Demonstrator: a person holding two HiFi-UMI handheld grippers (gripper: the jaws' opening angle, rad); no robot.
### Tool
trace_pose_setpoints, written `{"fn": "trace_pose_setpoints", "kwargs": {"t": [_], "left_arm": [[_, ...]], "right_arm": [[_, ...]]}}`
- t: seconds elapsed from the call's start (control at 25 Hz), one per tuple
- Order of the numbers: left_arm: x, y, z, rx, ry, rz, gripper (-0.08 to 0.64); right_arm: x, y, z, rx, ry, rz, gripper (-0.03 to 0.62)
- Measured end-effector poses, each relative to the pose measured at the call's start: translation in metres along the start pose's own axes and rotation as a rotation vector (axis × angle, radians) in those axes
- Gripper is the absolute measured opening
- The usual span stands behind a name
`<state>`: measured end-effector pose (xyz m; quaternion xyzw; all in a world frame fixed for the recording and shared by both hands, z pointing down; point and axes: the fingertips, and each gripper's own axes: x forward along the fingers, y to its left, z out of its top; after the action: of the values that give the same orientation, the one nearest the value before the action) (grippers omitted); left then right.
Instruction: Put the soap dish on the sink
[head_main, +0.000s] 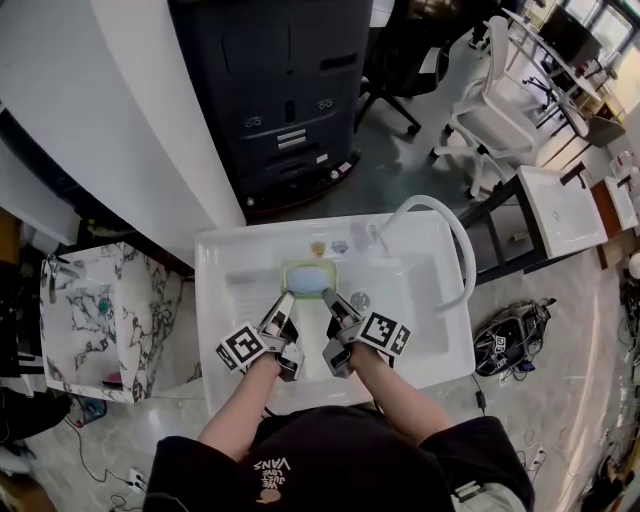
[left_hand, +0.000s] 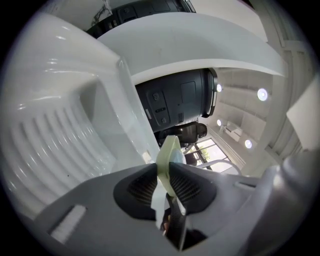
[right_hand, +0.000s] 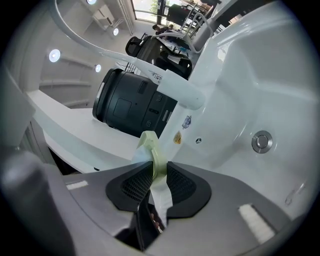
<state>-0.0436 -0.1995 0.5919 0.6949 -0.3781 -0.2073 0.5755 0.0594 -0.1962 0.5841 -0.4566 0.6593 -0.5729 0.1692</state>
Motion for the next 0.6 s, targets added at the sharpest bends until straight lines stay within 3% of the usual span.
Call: {"fn": "trace_pose_setpoints", "kwargs": {"t": [0.6], "left_arm": [[0.035, 0.038, 0.007, -0.035, -0.049, 0.060, 0.120]], "right_arm": [[0.039, -0.035, 0.018, -0.001, 0.065, -0.035, 0.080]]}}
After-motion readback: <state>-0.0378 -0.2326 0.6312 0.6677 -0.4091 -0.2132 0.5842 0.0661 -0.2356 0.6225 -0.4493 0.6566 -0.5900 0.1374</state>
